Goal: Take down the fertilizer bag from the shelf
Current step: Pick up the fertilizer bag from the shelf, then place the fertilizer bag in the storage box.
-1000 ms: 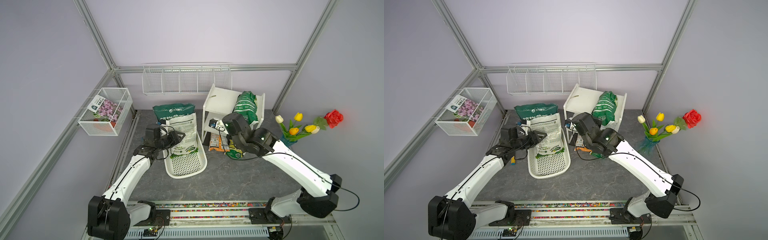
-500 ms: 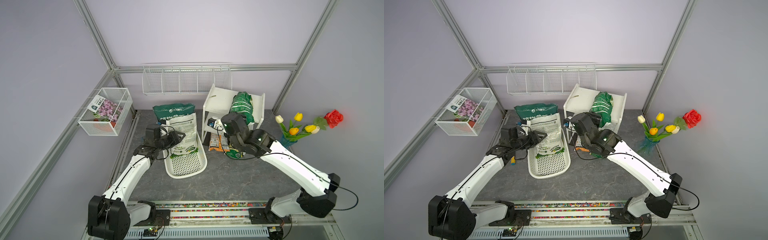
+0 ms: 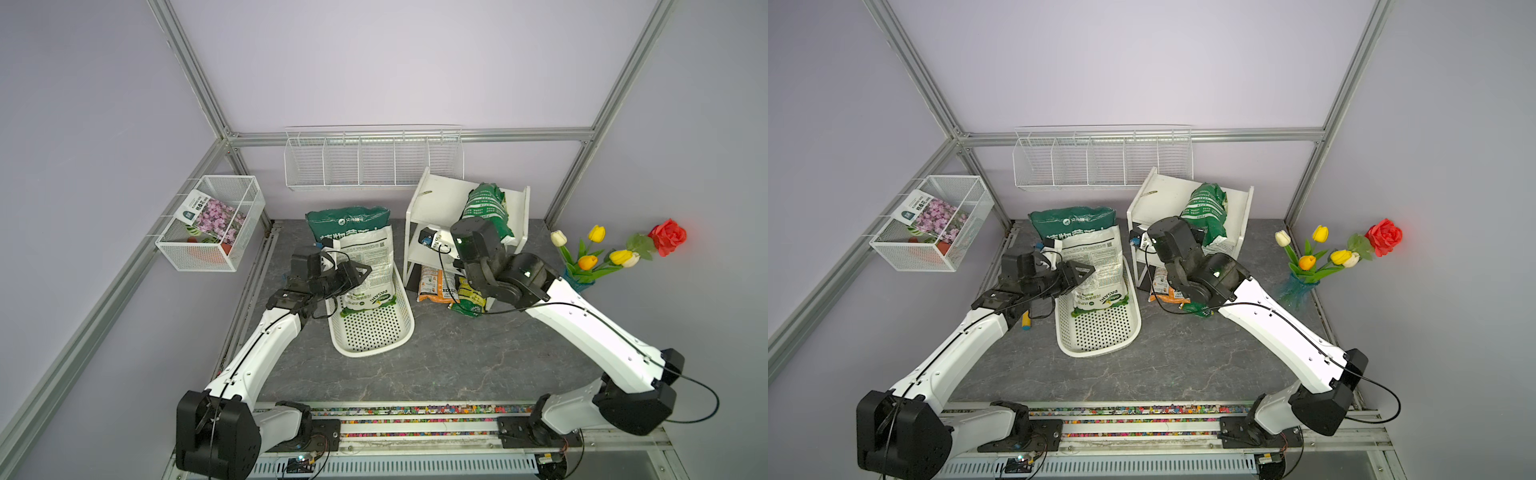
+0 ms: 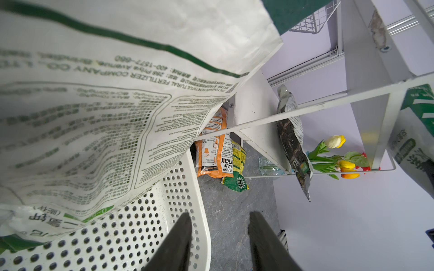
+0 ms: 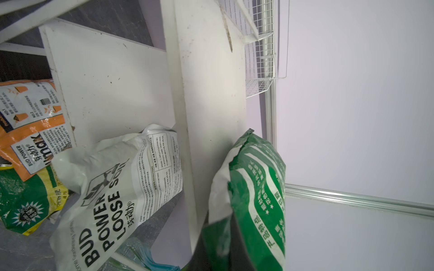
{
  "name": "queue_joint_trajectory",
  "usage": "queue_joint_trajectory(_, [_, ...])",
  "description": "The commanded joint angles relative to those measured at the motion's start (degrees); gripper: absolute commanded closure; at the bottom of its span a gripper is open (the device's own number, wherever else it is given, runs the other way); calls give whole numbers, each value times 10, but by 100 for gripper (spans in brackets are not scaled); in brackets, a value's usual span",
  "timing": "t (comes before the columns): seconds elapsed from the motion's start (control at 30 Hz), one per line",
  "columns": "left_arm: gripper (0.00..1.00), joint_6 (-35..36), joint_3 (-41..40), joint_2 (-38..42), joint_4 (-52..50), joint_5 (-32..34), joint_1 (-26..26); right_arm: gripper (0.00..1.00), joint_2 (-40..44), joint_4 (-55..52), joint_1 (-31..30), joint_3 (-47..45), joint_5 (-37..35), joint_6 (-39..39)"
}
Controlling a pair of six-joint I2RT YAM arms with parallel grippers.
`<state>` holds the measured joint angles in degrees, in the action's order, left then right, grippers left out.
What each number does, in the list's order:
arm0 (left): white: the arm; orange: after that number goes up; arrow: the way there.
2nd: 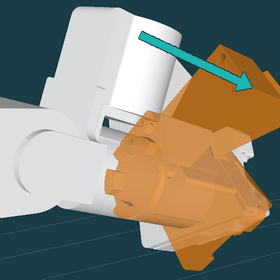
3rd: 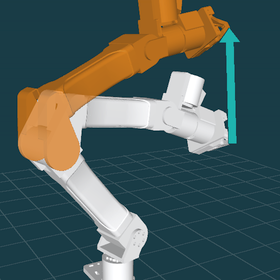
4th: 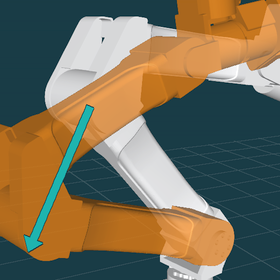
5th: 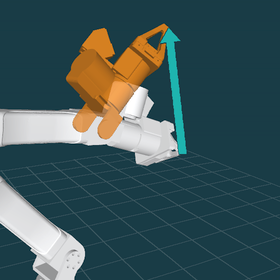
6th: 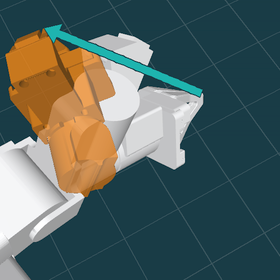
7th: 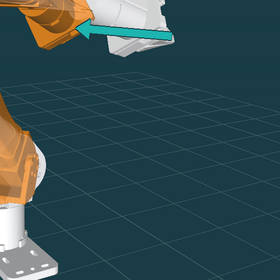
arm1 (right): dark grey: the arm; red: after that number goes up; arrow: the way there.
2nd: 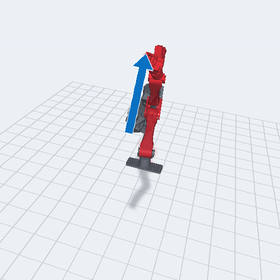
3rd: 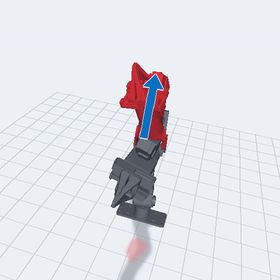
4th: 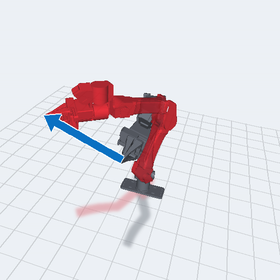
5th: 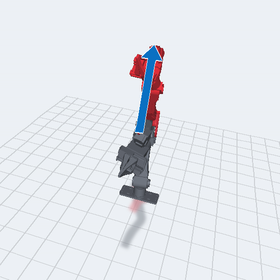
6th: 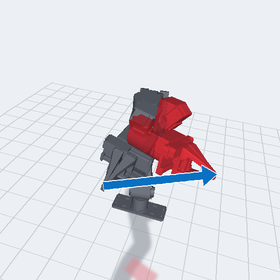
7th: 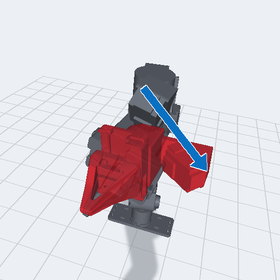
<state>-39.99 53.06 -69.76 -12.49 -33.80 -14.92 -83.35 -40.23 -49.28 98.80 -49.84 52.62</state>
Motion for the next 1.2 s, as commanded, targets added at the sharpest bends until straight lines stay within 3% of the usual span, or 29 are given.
queue_joint_trajectory(0.0, [55, 10, 17, -4, 1, 0, -1, 100, 29, -7, -22, 55, 1, -35])
queue_joint_trajectory(0.4, [55, 10, -2, 11, 6, 6, -1, 100, 54, 32, -153, 117, -22, -6])
queue_joint_trajectory(0.57, [55, 11, -18, 22, 8, 14, -1, 100, 43, -100, -161, 214, 110, -146])
queue_joint_trajectory(0.73, [54, 7, -35, 46, -4, 56, -1, 100, 71, -100, -161, 201, 261, -215])
queue_joint_trajectory(1.03, [49, 19, -72, 87, -26, 137, 37, 100, 56, -45, -162, 88, 284, -249])
queue_joint_trajectory(1.13, [27, 1, -103, 95, -14, 131, 77, 100, 49, 12, -161, 28, 299, -256])
queue_joint_trajectory(1.17, [25, -6, -117, 98, -7, 123, 92, 100, 43, 29, -161, 16, 302, -258])
